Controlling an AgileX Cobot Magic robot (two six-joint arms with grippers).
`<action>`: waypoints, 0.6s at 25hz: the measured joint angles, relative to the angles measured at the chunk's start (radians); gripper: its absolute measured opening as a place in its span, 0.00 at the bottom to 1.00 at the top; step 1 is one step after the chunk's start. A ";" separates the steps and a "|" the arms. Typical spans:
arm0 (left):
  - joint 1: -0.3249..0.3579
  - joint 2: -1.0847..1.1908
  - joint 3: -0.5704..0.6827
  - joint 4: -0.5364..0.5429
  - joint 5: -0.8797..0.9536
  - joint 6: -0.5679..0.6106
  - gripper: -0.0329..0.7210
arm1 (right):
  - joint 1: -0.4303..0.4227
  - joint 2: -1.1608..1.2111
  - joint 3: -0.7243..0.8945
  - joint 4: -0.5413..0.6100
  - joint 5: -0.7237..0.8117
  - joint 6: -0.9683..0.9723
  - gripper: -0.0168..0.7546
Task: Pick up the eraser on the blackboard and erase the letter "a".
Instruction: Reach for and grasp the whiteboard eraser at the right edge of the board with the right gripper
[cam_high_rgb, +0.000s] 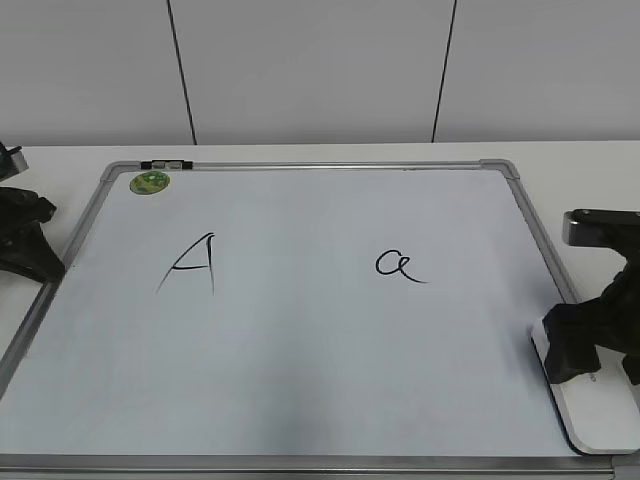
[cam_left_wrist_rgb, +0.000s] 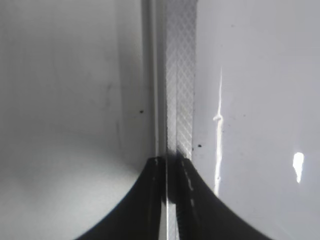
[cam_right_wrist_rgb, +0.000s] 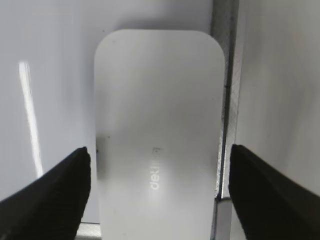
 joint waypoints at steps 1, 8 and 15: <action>0.000 0.000 0.000 0.000 0.000 0.000 0.09 | 0.000 0.011 0.000 0.000 0.000 -0.002 0.85; 0.000 0.000 0.000 0.000 0.000 0.000 0.09 | 0.000 0.051 0.000 0.001 0.000 -0.009 0.85; 0.000 0.000 0.000 0.000 0.000 0.000 0.09 | 0.000 0.060 -0.003 0.002 -0.015 -0.013 0.84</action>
